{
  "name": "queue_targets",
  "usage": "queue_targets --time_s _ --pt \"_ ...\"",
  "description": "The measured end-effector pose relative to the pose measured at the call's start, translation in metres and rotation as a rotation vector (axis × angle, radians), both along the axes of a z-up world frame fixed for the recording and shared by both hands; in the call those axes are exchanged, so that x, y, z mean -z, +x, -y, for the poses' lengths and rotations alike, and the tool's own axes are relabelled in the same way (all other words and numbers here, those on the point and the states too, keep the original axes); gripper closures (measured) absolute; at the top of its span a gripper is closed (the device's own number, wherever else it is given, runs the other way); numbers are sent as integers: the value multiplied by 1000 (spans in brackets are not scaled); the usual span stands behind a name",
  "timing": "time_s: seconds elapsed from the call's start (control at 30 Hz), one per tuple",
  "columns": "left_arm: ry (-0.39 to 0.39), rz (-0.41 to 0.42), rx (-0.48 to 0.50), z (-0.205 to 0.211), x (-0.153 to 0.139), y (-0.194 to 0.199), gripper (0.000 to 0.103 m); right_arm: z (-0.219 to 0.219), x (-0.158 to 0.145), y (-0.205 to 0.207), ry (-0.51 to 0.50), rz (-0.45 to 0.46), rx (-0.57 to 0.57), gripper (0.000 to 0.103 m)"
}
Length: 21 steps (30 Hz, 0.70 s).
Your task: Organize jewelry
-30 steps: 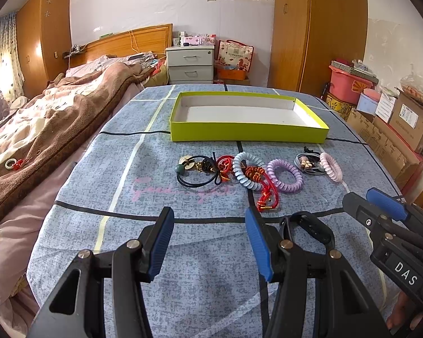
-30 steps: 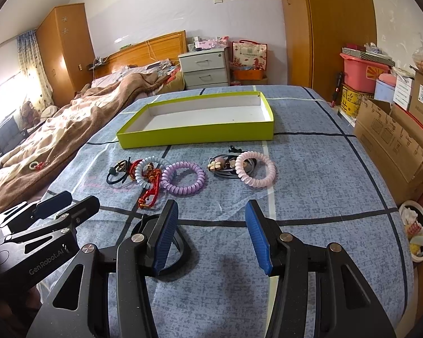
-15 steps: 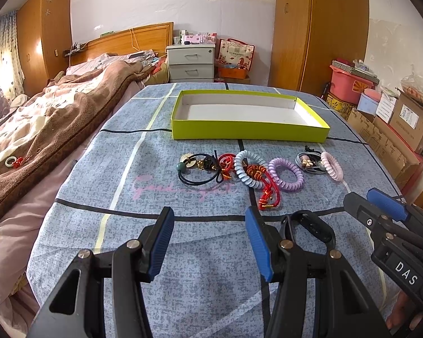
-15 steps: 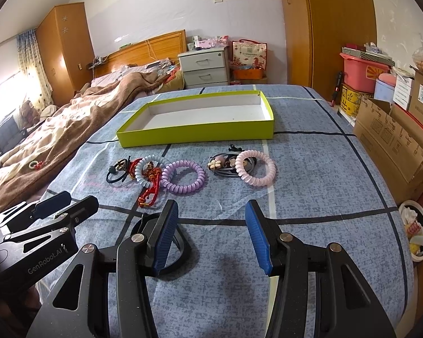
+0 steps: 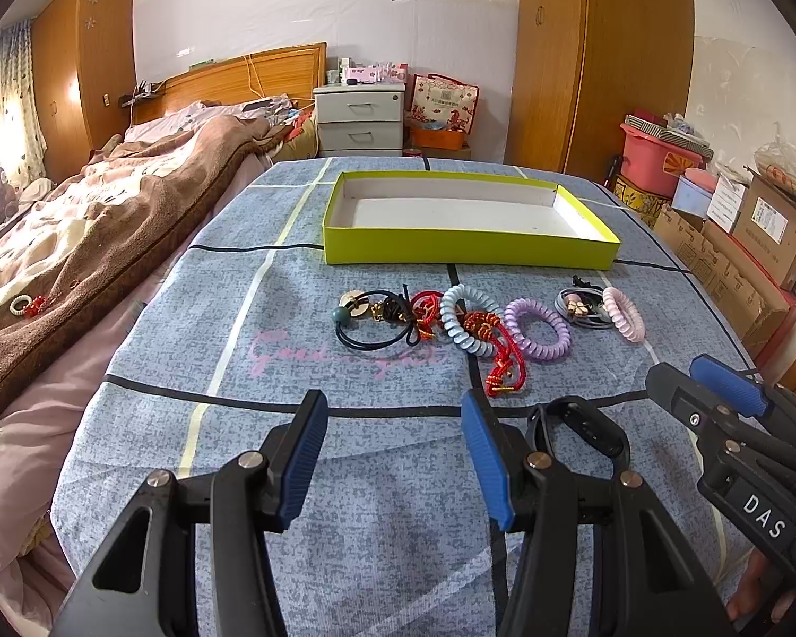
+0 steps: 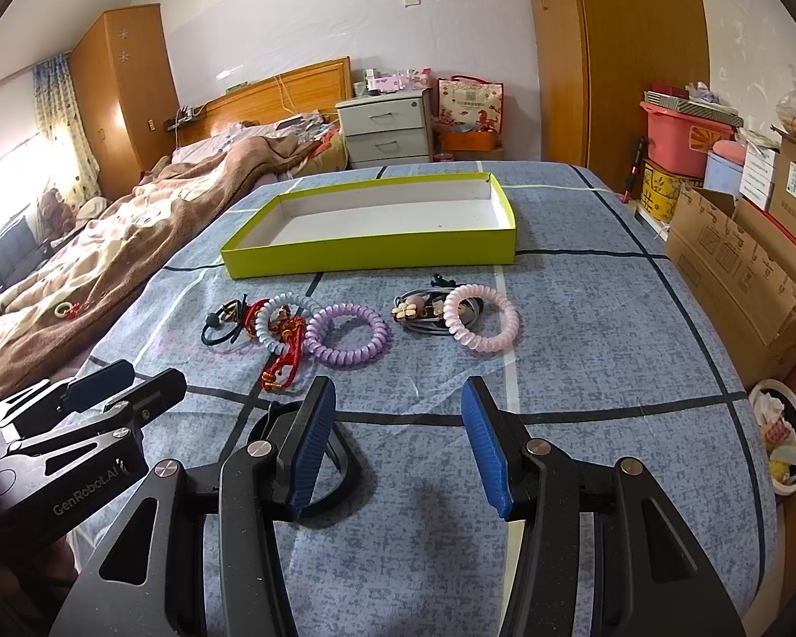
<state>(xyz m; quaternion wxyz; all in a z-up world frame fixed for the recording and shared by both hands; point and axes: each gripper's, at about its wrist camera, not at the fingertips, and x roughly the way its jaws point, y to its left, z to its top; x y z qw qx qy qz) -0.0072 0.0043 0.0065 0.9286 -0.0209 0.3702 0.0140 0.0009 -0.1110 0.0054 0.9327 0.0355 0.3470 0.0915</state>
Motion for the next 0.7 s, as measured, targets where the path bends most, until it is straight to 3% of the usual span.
queue_targets --time_s 0.7 --pt "-14 -5 8 1 1 2 48 -5 1 -1 -10 -3 -27 53"
